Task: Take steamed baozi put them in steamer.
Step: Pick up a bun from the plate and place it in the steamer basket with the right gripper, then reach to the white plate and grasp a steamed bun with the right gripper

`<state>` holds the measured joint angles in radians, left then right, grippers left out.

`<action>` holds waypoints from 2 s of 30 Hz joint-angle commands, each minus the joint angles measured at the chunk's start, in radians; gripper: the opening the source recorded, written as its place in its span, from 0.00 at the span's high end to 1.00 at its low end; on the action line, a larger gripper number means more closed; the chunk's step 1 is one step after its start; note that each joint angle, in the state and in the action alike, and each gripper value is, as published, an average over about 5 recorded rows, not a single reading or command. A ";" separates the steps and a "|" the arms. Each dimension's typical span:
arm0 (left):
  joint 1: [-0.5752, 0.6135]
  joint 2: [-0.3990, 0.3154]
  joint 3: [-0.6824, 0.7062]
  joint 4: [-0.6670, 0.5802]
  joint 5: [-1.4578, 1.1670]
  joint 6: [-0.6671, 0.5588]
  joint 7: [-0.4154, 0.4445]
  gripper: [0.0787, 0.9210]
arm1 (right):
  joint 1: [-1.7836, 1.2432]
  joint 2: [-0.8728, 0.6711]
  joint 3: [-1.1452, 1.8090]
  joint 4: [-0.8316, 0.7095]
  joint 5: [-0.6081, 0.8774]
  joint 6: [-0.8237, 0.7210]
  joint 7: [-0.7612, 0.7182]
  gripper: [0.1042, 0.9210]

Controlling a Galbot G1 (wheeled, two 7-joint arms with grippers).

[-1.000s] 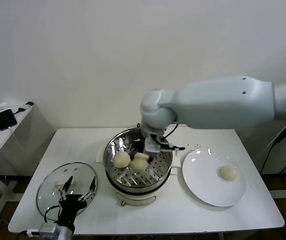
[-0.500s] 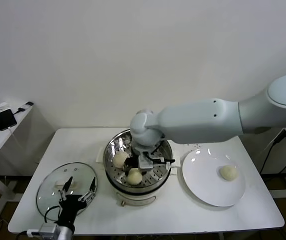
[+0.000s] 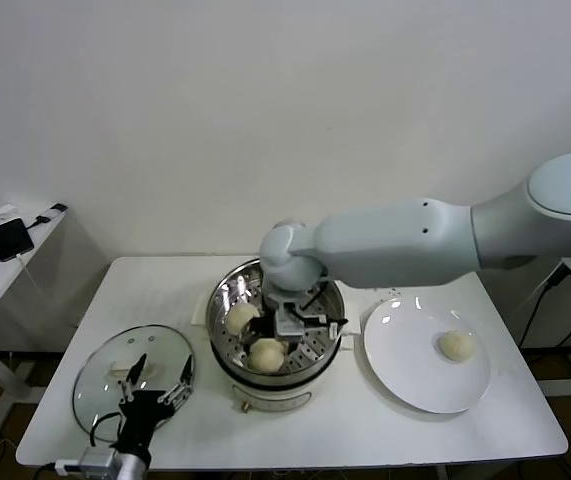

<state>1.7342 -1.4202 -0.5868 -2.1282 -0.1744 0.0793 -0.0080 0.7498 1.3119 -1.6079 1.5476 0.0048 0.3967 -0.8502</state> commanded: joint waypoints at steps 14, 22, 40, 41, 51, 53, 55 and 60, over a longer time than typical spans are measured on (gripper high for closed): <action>-0.015 0.001 0.001 0.000 -0.004 0.004 0.005 0.12 | 0.352 -0.385 -0.201 -0.245 0.613 -0.294 -0.140 0.12; -0.023 -0.001 -0.006 0.003 -0.010 0.008 0.007 0.12 | 0.218 -0.661 -0.315 -0.264 0.536 -0.479 -0.137 0.12; -0.015 -0.010 -0.008 0.022 -0.001 0.008 0.007 0.12 | -0.366 -0.737 0.107 -0.388 0.280 -0.564 -0.076 0.12; -0.014 -0.010 -0.008 0.023 -0.001 0.008 0.007 0.12 | -0.384 -0.726 0.123 -0.397 0.276 -0.568 -0.071 0.12; -0.006 -0.009 -0.007 0.019 0.000 0.008 0.006 0.12 | -0.452 -0.653 0.168 -0.432 0.248 -0.599 -0.052 0.12; -0.005 -0.008 -0.007 0.020 0.000 0.007 0.006 0.12 | -0.451 -0.648 0.163 -0.436 0.240 -0.602 -0.051 0.12; -0.005 -0.007 -0.006 0.022 0.000 0.006 0.006 0.12 | -0.452 -0.646 0.161 -0.439 0.231 -0.602 -0.049 0.12; -0.006 -0.006 -0.005 0.024 -0.001 0.006 0.006 0.12 | -0.458 -0.643 0.163 -0.448 0.219 -0.603 -0.039 0.12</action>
<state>1.7283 -1.4279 -0.5928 -2.1038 -0.1748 0.0852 -0.0021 0.3451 0.6614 -1.4788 1.1194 0.2491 -0.1911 -0.8992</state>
